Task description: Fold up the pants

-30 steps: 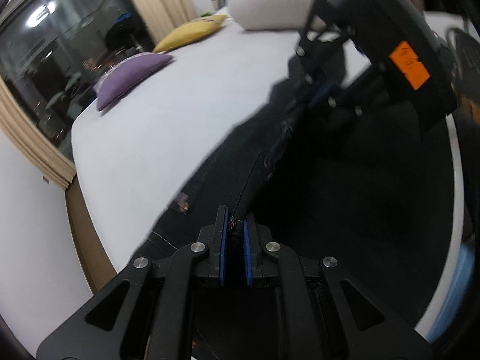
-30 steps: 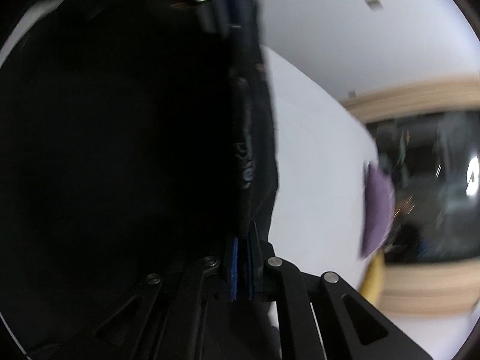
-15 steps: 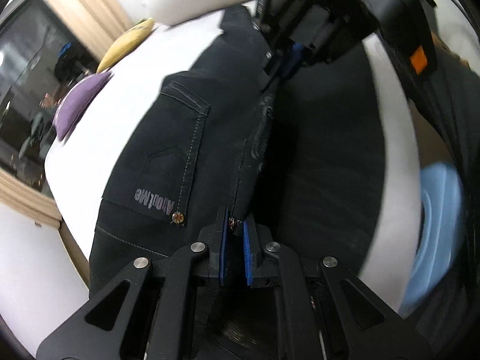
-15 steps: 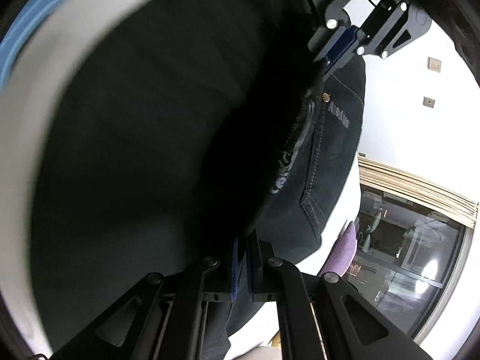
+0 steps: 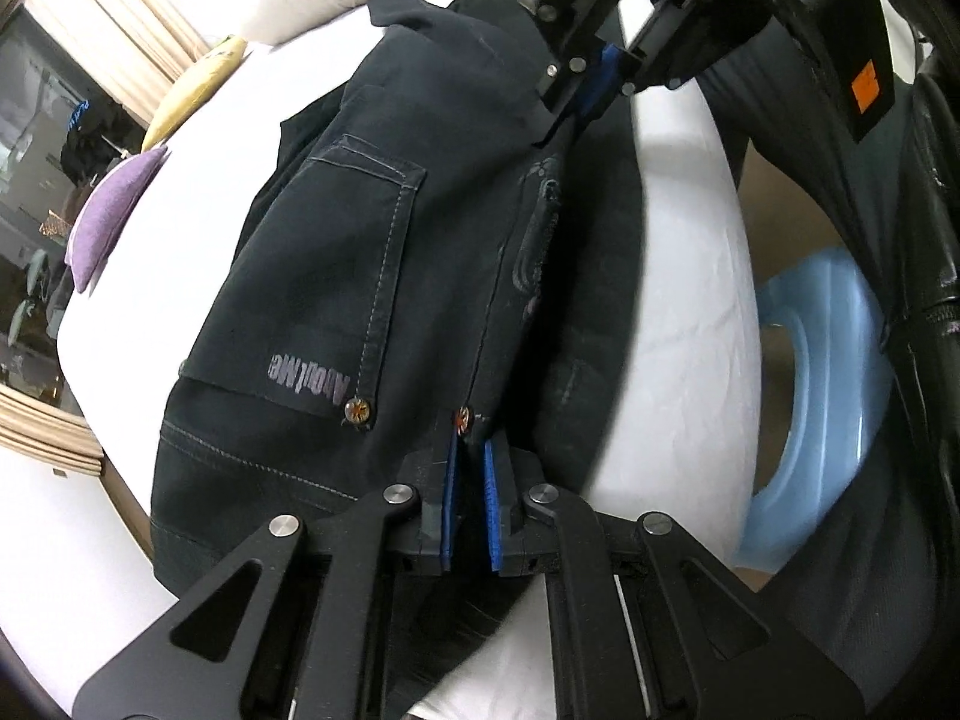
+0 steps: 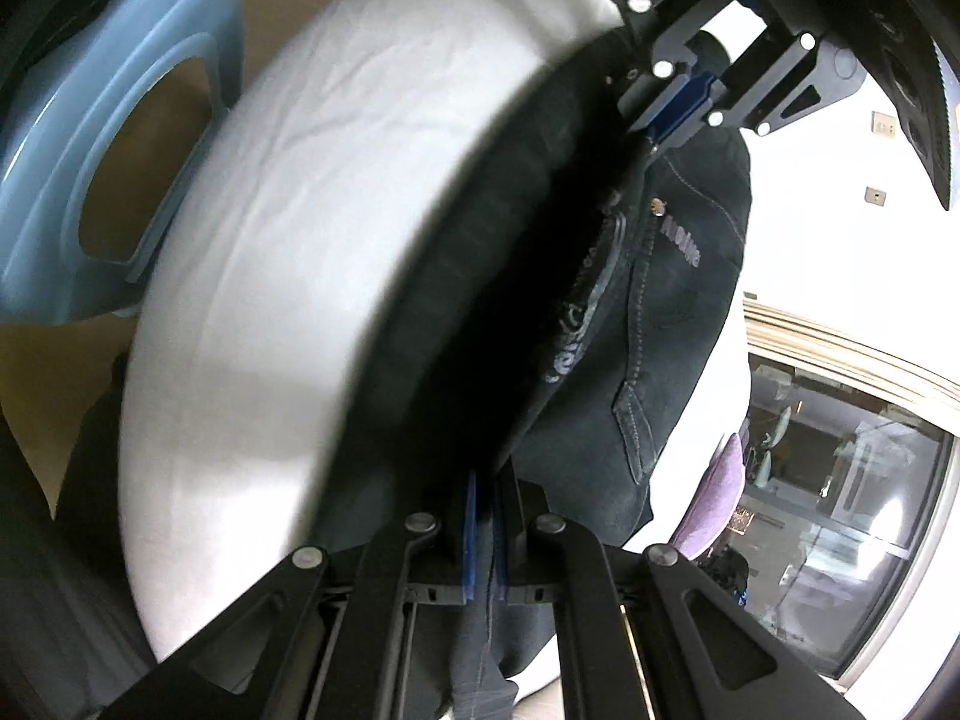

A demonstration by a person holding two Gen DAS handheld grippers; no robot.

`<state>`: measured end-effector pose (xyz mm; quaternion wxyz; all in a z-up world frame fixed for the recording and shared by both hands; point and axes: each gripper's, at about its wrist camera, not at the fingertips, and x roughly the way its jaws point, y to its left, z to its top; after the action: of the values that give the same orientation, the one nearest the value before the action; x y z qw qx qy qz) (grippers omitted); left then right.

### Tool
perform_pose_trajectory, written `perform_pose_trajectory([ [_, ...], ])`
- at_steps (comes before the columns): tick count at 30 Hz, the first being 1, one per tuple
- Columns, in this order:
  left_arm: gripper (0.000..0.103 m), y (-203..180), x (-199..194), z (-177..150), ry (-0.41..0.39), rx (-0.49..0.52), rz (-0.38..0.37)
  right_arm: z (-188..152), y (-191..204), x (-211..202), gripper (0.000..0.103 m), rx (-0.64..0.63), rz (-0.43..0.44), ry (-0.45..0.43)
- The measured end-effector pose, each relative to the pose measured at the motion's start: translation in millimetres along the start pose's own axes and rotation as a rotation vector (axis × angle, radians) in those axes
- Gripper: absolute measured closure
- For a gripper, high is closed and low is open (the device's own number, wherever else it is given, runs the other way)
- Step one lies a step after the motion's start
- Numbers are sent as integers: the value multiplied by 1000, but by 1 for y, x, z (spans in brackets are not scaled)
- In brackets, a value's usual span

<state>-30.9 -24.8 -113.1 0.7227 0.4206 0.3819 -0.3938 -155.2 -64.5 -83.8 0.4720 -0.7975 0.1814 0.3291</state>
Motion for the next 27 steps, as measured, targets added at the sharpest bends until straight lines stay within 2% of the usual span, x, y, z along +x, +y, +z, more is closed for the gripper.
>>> perform_pose_trajectory([
  [1,97,7,1,-2,-2,-8,0,1,-4,3,98,10,4,4],
  [11,97,-14,-3,-19,-5,-43,3,9,-37,23,98,115,28,25],
  [18,96,-20,7,-27,-18,-114,62,12,-58,55,95,203,35,47],
  [21,94,-23,-1,-28,7,-119,75,14,-69,64,95,229,16,66],
  [24,94,-15,-16,-34,11,-180,50,12,-71,69,95,279,18,76],
  [27,94,-2,-35,-31,-33,-281,42,12,-81,77,95,298,21,86],
])
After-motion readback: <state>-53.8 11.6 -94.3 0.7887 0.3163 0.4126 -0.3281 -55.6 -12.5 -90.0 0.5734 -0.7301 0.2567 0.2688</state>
